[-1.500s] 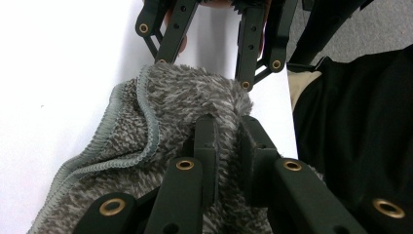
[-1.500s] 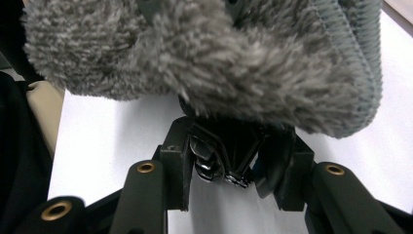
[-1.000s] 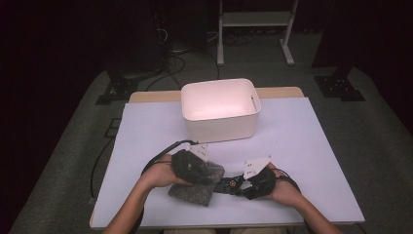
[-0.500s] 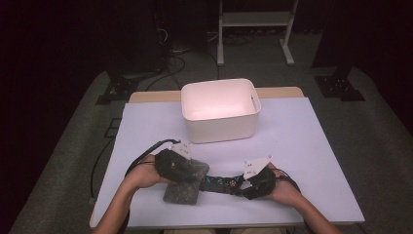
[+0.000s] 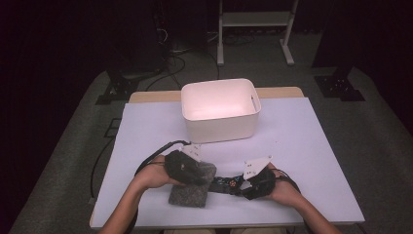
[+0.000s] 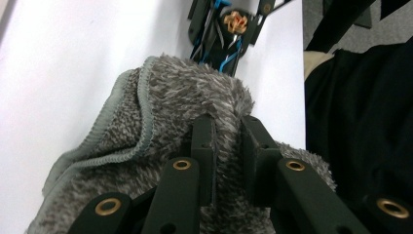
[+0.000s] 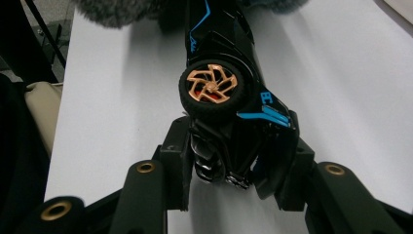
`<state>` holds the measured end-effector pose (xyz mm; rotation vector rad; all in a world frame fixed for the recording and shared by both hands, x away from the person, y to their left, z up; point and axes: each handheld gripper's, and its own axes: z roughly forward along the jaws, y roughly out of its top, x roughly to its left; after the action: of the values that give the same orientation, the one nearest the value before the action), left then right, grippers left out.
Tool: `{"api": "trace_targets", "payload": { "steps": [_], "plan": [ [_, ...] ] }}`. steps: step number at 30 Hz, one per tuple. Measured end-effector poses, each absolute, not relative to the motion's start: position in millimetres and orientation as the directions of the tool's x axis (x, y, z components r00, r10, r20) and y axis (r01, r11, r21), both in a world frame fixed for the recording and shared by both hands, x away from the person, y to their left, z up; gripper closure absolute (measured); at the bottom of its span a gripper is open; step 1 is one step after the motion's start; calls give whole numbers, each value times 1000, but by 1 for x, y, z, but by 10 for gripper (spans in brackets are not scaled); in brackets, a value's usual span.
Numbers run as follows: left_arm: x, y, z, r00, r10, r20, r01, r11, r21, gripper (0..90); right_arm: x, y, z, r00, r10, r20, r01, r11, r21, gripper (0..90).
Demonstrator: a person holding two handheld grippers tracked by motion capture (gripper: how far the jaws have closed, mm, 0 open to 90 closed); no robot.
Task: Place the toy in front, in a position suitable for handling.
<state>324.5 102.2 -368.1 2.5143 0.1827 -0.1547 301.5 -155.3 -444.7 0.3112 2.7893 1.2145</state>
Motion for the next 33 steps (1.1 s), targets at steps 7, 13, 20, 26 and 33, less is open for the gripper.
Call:
{"api": "trace_targets", "payload": {
  "steps": [7,13,20,26,33],
  "plan": [
    [325,60,-367,990,20,-142,98,-821,563,780,302,-154,-446,-977,215,7,152,668,729,564],
    [325,28,-368,989,-37,-141,50,-823,566,780,301,-154,-446,-976,217,7,153,666,730,564],
    [326,35,-369,990,-23,-138,59,-824,563,779,300,-154,-446,-976,219,7,155,666,730,564],
    [327,69,-369,989,44,-144,120,-808,577,779,301,-154,-447,-976,218,6,153,664,732,564],
    [326,109,-367,982,110,-151,180,-777,603,774,302,-154,-447,-976,219,8,155,663,732,563]
  ]
}}
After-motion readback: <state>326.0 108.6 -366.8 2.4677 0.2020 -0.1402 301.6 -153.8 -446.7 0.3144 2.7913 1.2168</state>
